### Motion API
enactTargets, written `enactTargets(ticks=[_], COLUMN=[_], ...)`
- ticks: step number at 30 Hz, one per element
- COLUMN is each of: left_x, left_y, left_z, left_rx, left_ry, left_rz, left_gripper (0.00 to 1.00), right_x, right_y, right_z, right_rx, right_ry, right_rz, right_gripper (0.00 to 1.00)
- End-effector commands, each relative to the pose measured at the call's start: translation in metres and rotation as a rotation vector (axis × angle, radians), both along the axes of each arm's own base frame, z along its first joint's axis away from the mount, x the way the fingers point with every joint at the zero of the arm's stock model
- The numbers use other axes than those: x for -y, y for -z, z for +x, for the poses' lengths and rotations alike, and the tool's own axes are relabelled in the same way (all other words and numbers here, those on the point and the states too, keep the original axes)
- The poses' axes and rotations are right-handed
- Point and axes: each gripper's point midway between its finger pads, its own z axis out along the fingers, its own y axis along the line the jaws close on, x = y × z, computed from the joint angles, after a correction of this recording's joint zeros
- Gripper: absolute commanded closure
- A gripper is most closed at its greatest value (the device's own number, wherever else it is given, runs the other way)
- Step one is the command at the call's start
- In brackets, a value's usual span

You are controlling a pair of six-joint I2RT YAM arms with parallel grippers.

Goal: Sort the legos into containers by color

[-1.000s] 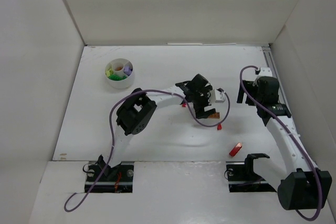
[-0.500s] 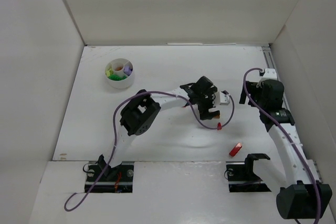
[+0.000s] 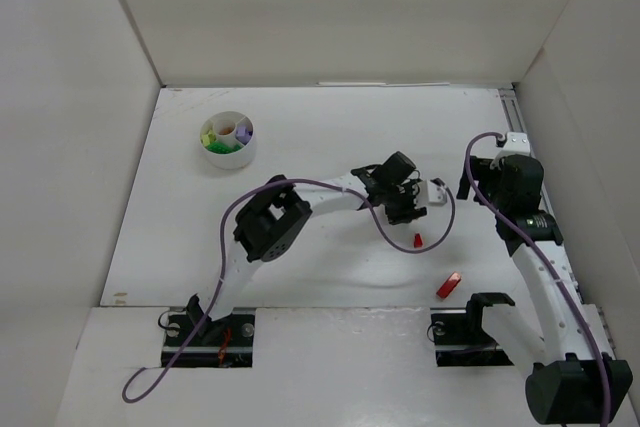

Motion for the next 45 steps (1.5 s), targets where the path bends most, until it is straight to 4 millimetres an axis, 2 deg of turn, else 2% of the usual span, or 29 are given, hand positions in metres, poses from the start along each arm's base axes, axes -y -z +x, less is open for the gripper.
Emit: enactTargets(ticks=[1,2,4,7,8,9,11,12,13,14,16,17,18,19,20,22,23,25,26,27,28,30,31,32,33,34,37,42,45], left_x=[-0.006,-0.004,0.005,-0.003,-0.006,-0.018,-0.031,-0.04,-0.059,-0.071,-0.101,-0.124,-0.137,-0.157,-0.186,-0.227,-0.264,-0.309,-0.329,-0.365,-0.382,-0.419,-0.43,-0.438,-0.444,-0.46,-0.482,-0.491,-0.496], left_y=[0.01,0.008,-0.01,-0.043,-0.069,-0.082,-0.106,-0.133,-0.144,-0.15,-0.181,-0.179,-0.185,-0.201,-0.203,-0.215,-0.221,-0.213,-0.215,-0.217,-0.209,-0.215,-0.21,-0.202,-0.205,-0.201,-0.191,-0.185,-0.18], left_z=[0.009,0.013,0.02,0.05,0.061,0.078,0.097,0.104,0.123,0.133,0.154,0.165,0.171,0.179,0.19,0.202,0.217,0.224,0.227,0.232,0.231,0.23,0.228,0.227,0.228,0.226,0.229,0.232,0.228], left_rx=[0.013,0.027,0.036,0.035,0.053,0.056,0.063,0.046,0.07,0.089,0.132,0.16,0.178,0.204,0.215,0.229,0.246,0.209,0.207,0.234,0.243,0.27,0.28,0.281,0.284,0.308,0.293,0.291,0.317], left_ry=[-0.059,-0.066,-0.125,-0.251,-0.292,-0.344,-0.425,-0.49,-0.573,-0.632,-0.777,-0.903,-0.971,-1.035,-1.213,-1.39,-1.515,-1.684,-1.761,-1.848,-1.909,-2.02,-2.057,-2.084,-2.096,-2.151,-2.204,-2.222,-2.24], left_rz=[0.031,0.024,-0.045,-0.167,-0.227,-0.268,-0.367,-0.443,-0.471,-0.501,-0.562,-0.553,-0.564,-0.587,-0.617,-0.671,-0.712,-0.754,-0.785,-0.808,-0.793,-0.845,-0.842,-0.835,-0.857,-0.863,-0.879,-0.923,-0.908], left_gripper=[0.63,0.66,0.76,0.8,0.8,0.8,0.8,0.8,0.8,0.8,0.8,0.78,0.78,0.78,0.78,0.78,0.78,0.78,0.78,0.78,0.78,0.78,0.78,0.78,0.78,0.78,0.78,0.78,0.78], right_x=[0.001,0.001,0.001,0.003,0.004,0.007,0.007,0.008,0.008,0.008,0.01,0.012,0.012,0.012,0.012,0.012,0.012,0.015,0.015,0.015,0.015,0.015,0.014,0.012,0.012,0.01,0.003,-0.002,-0.002], right_y=[-0.014,-0.014,-0.014,-0.014,-0.014,-0.014,-0.014,-0.014,-0.014,-0.014,-0.011,-0.012,-0.012,-0.01,-0.007,-0.007,-0.003,-0.004,0.002,-0.001,0.001,0.004,0.001,-0.001,0.005,0.004,0.012,0.014,0.007], right_z=[0.005,0.005,0.005,0.005,0.005,0.005,0.005,0.005,0.005,0.005,0.005,0.005,0.005,0.007,0.009,0.011,0.012,0.014,0.016,0.019,0.02,0.025,0.03,0.033,0.036,0.039,0.046,0.051,0.054], right_rx=[0.058,0.058,0.058,0.058,0.058,0.059,0.059,0.059,0.059,0.059,0.05,0.05,0.05,0.048,0.035,0.03,0.016,0.011,-0.007,0.001,-0.008,-0.019,-0.01,-0.01,-0.027,-0.028,-0.053,-0.059,-0.029], right_ry=[-0.004,-0.004,-0.004,0.005,0.014,0.027,0.027,0.035,0.035,0.035,0.046,0.054,0.054,0.054,0.054,0.054,0.054,0.063,0.063,0.063,0.063,0.063,0.055,0.047,0.047,0.036,0.0,-0.034,-0.034], right_rz=[-0.006,-0.006,-0.006,-0.011,-0.016,-0.008,-0.008,-0.012,-0.012,-0.012,-0.018,-0.022,-0.022,-0.022,-0.022,-0.022,-0.022,-0.023,-0.023,-0.023,-0.023,-0.023,-0.018,-0.014,-0.014,-0.008,0.013,0.023,0.022], right_gripper=[0.06,0.06,0.06,0.06,0.06,0.04,0.04,0.04,0.04,0.04,0.04,0.04,0.04,0.04,0.04,0.04,0.04,0.04,0.04,0.04,0.04,0.04,0.04,0.04,0.04,0.04,0.04,0.04,0.04])
